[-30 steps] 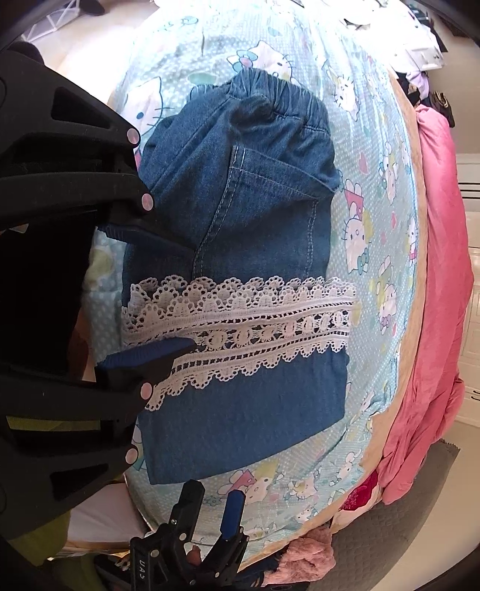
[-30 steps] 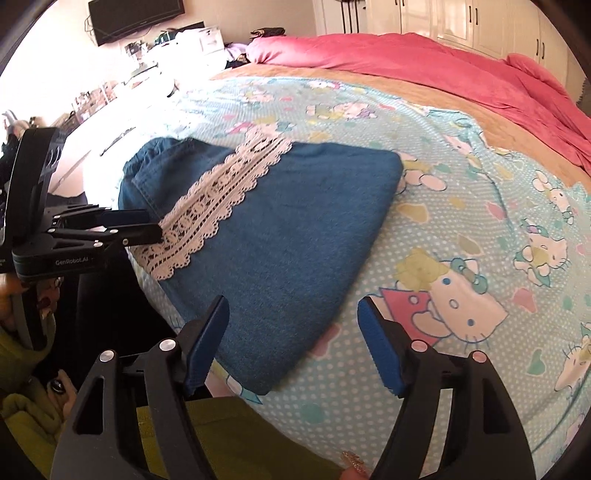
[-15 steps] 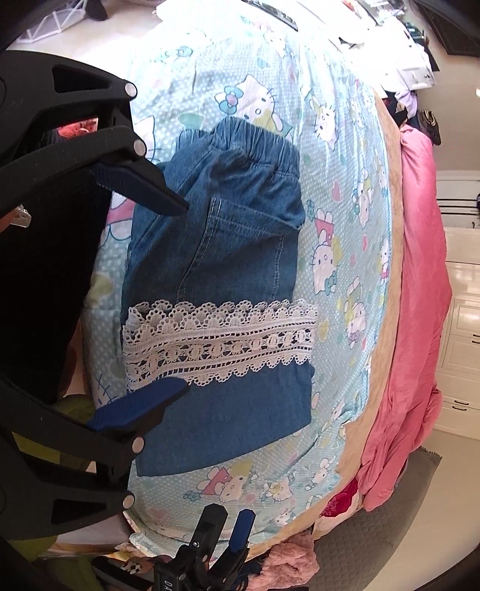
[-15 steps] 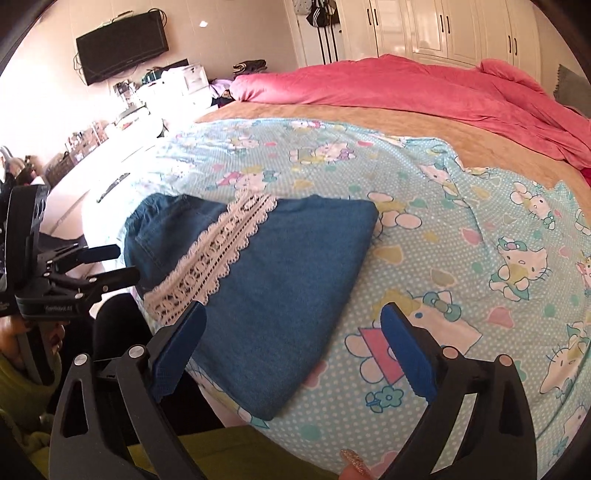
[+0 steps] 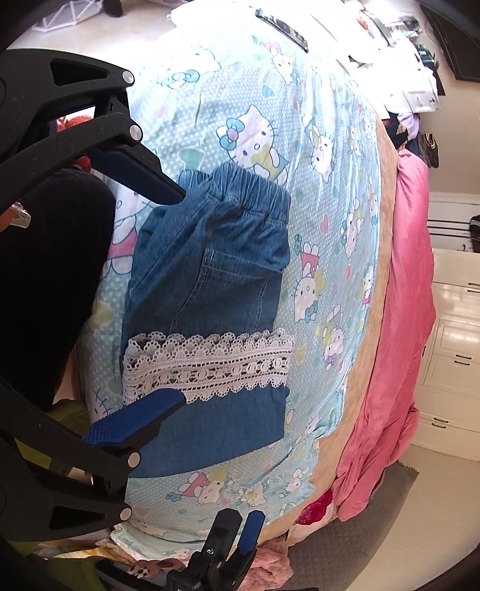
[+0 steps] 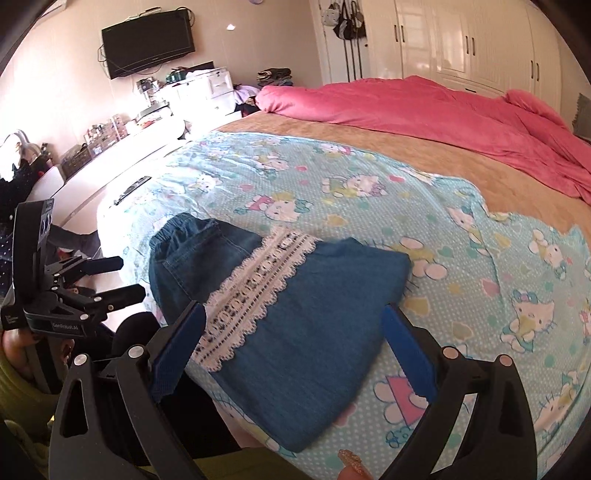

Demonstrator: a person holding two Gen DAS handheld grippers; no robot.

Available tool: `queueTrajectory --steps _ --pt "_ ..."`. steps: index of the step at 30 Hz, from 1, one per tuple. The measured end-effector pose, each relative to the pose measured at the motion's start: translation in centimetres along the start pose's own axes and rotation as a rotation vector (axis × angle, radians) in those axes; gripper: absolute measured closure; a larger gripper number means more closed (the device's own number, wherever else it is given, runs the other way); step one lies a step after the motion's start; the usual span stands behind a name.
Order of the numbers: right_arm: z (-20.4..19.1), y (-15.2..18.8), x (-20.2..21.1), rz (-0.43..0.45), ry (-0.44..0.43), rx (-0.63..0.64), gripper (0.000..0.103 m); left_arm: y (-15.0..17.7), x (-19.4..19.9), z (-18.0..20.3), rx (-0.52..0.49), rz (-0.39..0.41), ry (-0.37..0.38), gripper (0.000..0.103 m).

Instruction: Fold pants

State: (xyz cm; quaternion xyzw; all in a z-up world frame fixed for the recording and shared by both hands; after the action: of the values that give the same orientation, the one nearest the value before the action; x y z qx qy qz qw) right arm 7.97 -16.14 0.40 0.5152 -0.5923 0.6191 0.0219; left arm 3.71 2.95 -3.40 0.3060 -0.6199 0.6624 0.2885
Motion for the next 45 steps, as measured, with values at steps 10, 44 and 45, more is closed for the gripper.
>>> queueTrajectory --steps 10,44,45 --pt "-4.0 -4.0 -4.3 -0.049 -0.086 0.086 0.008 0.4 -0.5 -4.2 0.102 -0.012 -0.002 0.010" --pt "-15.1 -7.4 -27.2 -0.558 -0.433 0.294 0.029 2.0 -8.1 -8.0 0.381 -0.171 0.181 0.048" --pt "-15.1 -7.3 -27.4 -0.563 -0.442 0.291 0.033 1.8 -8.4 -8.0 0.383 -0.171 0.183 0.047"
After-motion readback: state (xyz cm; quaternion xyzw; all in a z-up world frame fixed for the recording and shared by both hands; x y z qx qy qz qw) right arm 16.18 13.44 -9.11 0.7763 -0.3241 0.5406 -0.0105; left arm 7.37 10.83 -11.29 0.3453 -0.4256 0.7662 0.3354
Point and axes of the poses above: each gripper's, at about its wrist camera, not at the fingertips, and x roughly against the way its jaws point, z to its right, y to its underside, the point moved 7 cm from there along -x, roughly the way its jaws point, and after that the axes turned 6 degrees about -y, right-handed, at the moved point
